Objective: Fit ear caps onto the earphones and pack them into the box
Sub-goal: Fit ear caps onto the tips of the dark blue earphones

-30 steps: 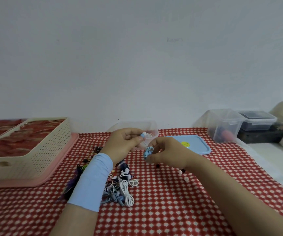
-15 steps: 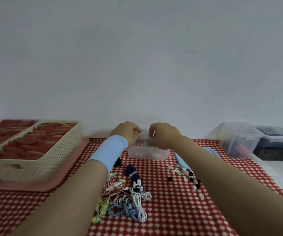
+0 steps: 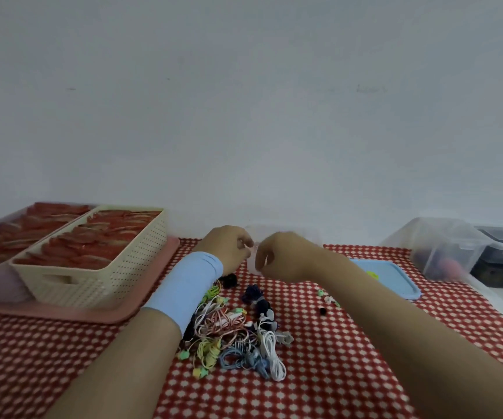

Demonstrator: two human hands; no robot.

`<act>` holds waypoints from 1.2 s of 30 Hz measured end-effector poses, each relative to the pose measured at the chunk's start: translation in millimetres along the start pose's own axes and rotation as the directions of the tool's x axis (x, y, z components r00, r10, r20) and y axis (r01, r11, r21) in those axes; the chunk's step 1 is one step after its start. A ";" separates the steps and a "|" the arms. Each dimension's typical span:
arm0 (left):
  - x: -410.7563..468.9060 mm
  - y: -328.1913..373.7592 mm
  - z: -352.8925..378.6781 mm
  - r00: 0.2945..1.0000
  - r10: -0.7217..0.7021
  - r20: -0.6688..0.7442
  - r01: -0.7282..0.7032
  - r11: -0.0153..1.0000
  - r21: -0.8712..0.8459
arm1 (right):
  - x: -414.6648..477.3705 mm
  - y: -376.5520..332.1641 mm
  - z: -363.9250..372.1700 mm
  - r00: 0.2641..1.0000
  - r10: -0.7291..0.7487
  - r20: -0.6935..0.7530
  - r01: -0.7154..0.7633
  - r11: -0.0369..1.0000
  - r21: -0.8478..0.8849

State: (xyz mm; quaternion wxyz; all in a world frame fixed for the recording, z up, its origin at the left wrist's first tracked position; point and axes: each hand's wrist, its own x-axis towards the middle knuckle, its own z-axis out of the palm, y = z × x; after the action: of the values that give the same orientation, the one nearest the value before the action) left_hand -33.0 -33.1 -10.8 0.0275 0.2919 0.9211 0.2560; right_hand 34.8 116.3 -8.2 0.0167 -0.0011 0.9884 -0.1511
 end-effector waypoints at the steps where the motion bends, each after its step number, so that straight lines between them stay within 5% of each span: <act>1: -5.0 -1.0 0.2 1.000 -0.011 0.015 0.011 1.000 0.016 | -1.9 -3.9 7.8 0.995 0.033 0.091 -0.027 0.997 -0.067; 5: -22.0 1.7 1.4 0.986 -0.009 0.166 0.005 1.000 0.028 | -7.4 -11.6 33.6 0.975 0.096 0.202 -0.057 0.981 -0.186; 12: -30.6 11.6 7.5 0.993 0.018 0.114 -0.007 0.996 -0.092 | -25.0 13.7 21.3 0.995 0.087 0.050 -0.098 0.947 0.305; 20: -31.3 43.2 16.1 0.990 0.048 0.131 0.032 0.832 -0.553 | -66.0 56.1 6.3 0.996 0.081 -0.032 -0.012 0.488 0.873; 25: -31.1 59.9 31.8 0.985 0.100 0.141 -0.003 0.826 -0.564 | -76.4 74.2 12.1 0.998 0.066 0.007 -0.028 0.317 0.948; 36: -29.4 70.3 50.3 0.968 0.102 0.230 0.068 0.773 -0.630 | -79.3 90.3 3.2 0.989 0.136 -0.052 0.015 0.266 0.964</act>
State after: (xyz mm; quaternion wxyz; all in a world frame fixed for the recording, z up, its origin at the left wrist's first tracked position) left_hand 38.2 22.7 -23.1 0.2379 0.3041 0.7672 0.5122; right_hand 114.3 202.2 -35.6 -0.0417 0.0562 0.6938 -0.7168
